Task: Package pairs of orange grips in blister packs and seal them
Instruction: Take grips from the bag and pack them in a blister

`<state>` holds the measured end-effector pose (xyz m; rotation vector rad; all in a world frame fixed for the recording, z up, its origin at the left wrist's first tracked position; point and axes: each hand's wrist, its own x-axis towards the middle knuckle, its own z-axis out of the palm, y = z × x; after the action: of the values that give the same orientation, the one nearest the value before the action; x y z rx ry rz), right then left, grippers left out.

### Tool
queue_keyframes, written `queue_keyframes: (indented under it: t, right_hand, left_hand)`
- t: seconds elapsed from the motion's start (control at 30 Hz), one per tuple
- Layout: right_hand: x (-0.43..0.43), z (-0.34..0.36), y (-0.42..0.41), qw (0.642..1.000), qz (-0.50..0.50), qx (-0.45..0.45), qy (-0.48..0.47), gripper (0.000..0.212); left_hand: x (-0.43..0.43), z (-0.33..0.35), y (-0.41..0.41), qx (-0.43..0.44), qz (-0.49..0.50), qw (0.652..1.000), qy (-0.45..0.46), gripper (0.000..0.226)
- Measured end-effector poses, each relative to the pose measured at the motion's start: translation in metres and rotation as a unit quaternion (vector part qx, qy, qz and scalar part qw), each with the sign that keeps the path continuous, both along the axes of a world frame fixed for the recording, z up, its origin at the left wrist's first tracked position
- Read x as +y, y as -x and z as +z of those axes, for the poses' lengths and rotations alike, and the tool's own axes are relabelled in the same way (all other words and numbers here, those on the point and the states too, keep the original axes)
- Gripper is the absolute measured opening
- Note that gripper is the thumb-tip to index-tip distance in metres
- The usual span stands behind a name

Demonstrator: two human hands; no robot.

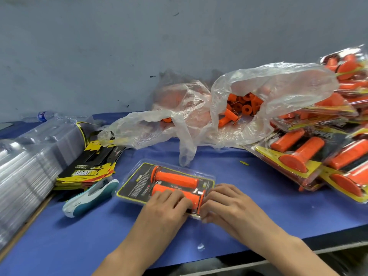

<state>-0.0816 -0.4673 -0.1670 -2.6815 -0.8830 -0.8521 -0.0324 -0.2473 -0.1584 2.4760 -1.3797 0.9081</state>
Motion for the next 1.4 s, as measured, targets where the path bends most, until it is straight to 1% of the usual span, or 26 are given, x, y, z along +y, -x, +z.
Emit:
queue_keyframes:
  t: [0.07, 0.17, 0.3, 0.4, 0.43, 0.47, 0.57, 0.63, 0.67, 0.73, 0.8, 0.87, 0.97, 1.07, 1.13, 1.17, 1.23, 1.3, 1.37, 1.4]
  right_hand:
    - [0.001, 0.001, -0.003, 1.000, 0.017, 0.019, -0.013, 0.017]
    - [-0.010, 0.006, -0.008, 0.999, -0.007, 0.034, -0.018, 0.022]
    - [-0.013, 0.006, -0.012, 0.999, 0.005, 0.033, -0.013, 0.014]
    - [-0.009, 0.004, -0.014, 0.999, 0.016, 0.040, -0.014, 0.004]
    - [-0.008, 0.003, -0.014, 0.999, 0.010, 0.040, -0.011, 0.003]
    - [-0.007, 0.003, -0.015, 0.999, 0.001, 0.038, -0.008, 0.007]
    - [-0.001, 0.001, -0.016, 1.000, -0.013, 0.026, 0.005, 0.013]
    - [0.002, -0.001, -0.015, 1.000, -0.015, 0.017, 0.011, 0.012]
    - [0.003, -0.002, -0.015, 1.000, -0.019, 0.009, 0.009, 0.013]
    - [0.005, -0.004, -0.015, 0.999, -0.032, -0.006, 0.003, 0.016]
    - [0.007, -0.006, -0.014, 0.999, -0.035, -0.019, 0.000, 0.013]
    - [0.007, -0.007, -0.013, 0.999, -0.025, -0.026, -0.007, 0.006]
    - [0.005, -0.006, -0.013, 1.000, -0.017, -0.016, -0.003, 0.016]
    - [0.003, -0.004, -0.014, 0.999, -0.033, -0.023, 0.006, 0.016]
    - [0.003, -0.004, -0.014, 0.999, -0.042, -0.029, 0.000, 0.014]
    - [0.004, -0.005, -0.014, 0.999, -0.043, -0.028, -0.007, 0.011]
    - [0.005, -0.007, -0.015, 0.998, -0.045, -0.029, -0.019, 0.005]
    - [0.006, -0.007, -0.015, 0.998, -0.053, -0.032, -0.023, 0.005]
    - [0.006, -0.007, -0.015, 0.998, -0.058, -0.029, -0.025, 0.007]
    - [0.006, -0.007, -0.015, 0.998, -0.059, -0.027, -0.024, 0.004]
  left_hand:
    - [-0.002, 0.004, 0.000, 0.005, -0.004, 1.000, 0.019, 0.012]
    - [0.003, 0.006, -0.002, 0.023, -0.014, 0.999, 0.030, 0.018]
    - [0.012, 0.005, -0.007, 0.082, -0.028, 0.996, 0.032, 0.021]
    - [0.017, 0.005, -0.009, 0.139, -0.042, 0.989, 0.033, 0.012]
    - [0.018, 0.004, -0.010, 0.150, -0.046, 0.987, 0.035, 0.007]
    - [0.019, 0.003, -0.009, 0.160, -0.047, 0.985, 0.042, 0.007]
    - [0.021, 0.000, -0.002, 0.175, -0.040, 0.981, 0.077, 0.028]
    - [0.019, -0.003, 0.007, 0.149, -0.043, 0.985, 0.075, 0.033]
    - [0.017, -0.005, 0.010, 0.117, -0.036, 0.990, 0.066, 0.031]
    - [0.008, -0.008, 0.014, 0.047, -0.003, 0.997, 0.055, 0.019]
    - [-0.001, -0.011, 0.019, 0.019, 0.034, 0.996, 0.084, 0.011]
    - [-0.007, -0.013, 0.024, 0.027, 0.055, 0.991, 0.115, 0.016]
    - [-0.010, -0.014, 0.030, 0.068, 0.066, 0.985, 0.143, 0.018]
    - [-0.012, -0.013, 0.032, 0.132, 0.077, 0.971, 0.185, 0.012]
    - [-0.013, -0.014, 0.032, 0.142, 0.072, 0.967, 0.197, 0.011]
    - [-0.014, -0.015, 0.031, 0.120, 0.070, 0.972, 0.191, 0.014]
    - [-0.017, -0.017, 0.029, 0.045, 0.076, 0.984, 0.154, 0.018]
    - [-0.022, -0.018, 0.028, -0.004, 0.086, 0.989, 0.118, 0.016]
    - [-0.027, -0.020, 0.028, -0.029, 0.104, 0.989, 0.100, 0.008]
    - [-0.029, -0.021, 0.029, -0.029, 0.112, 0.989, 0.095, 0.008]
